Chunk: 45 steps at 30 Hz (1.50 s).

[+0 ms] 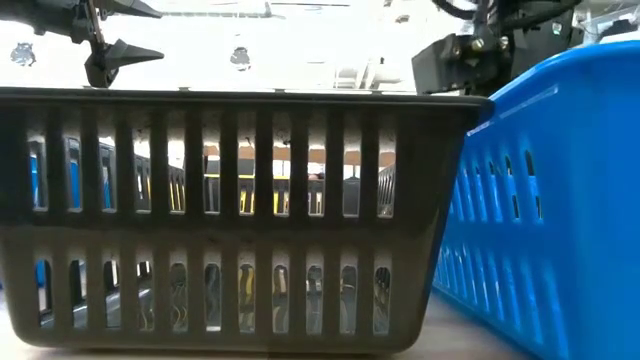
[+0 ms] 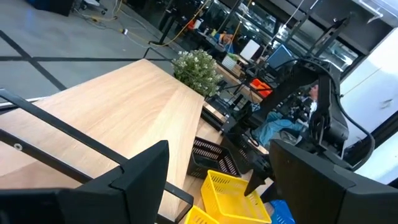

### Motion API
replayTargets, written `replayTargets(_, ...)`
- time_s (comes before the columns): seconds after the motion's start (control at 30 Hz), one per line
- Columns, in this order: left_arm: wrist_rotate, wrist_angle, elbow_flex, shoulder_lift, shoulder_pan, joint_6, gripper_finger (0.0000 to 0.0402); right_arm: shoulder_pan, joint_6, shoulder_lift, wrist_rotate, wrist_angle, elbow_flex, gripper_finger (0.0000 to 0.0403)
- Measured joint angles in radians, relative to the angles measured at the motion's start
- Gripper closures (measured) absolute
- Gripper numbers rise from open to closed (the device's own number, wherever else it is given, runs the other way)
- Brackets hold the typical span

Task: Stack baskets on shelf by color
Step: Put the right yellow bin on the shelf

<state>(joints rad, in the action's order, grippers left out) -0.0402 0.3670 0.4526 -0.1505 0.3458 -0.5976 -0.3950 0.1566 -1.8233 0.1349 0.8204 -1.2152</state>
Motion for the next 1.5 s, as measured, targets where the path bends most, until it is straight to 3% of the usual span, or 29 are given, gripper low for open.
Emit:
replayTargets(0.13, 0.000, 0.002, 0.000, 0.000, 0.000, 0.000, 0.0136, 0.001, 0.001, 0.007, 0.033, 0.023, 0.000, 0.0242)
replayTargets(0.33, 0.003, 0.002, 0.000, 0.000, 0.000, 0.000, 0.0136, 0.014, 0.016, 0.016, 0.032, 0.052, 0.000, 0.0379)
replayTargets(0.37, 0.003, 0.002, 0.000, 0.000, 0.000, 0.000, 0.0136, 0.018, 0.018, 0.017, 0.031, 0.055, 0.000, 0.0387)
replayTargets(0.53, 0.005, 0.002, 0.000, 0.000, 0.000, 0.000, 0.0136, 0.018, 0.007, 0.025, 0.020, 0.076, -0.032, 0.0380)
replayTargets(0.83, 0.015, 0.005, 0.000, 0.000, 0.000, 0.002, 0.0136, 0.032, -0.081, 0.121, 0.003, 0.117, -0.241, 0.0391)
replayTargets(0.97, 0.015, 0.011, 0.000, 0.000, 0.000, 0.013, 0.0136, 0.050, -0.108, 0.196, 0.072, 0.136, -0.303, 0.0397)
replayTargets(1.17, 0.017, 0.012, 0.000, 0.000, 0.000, 0.013, 0.0136, 0.115, -0.220, 0.274, 0.273, 0.116, -0.336, 0.0392)
replayTargets(1.5, 0.030, 0.032, 0.000, 0.000, 0.000, 0.013, 0.0136, 0.337, -0.546, 0.100, 0.289, -0.018, -0.485, 0.0386)
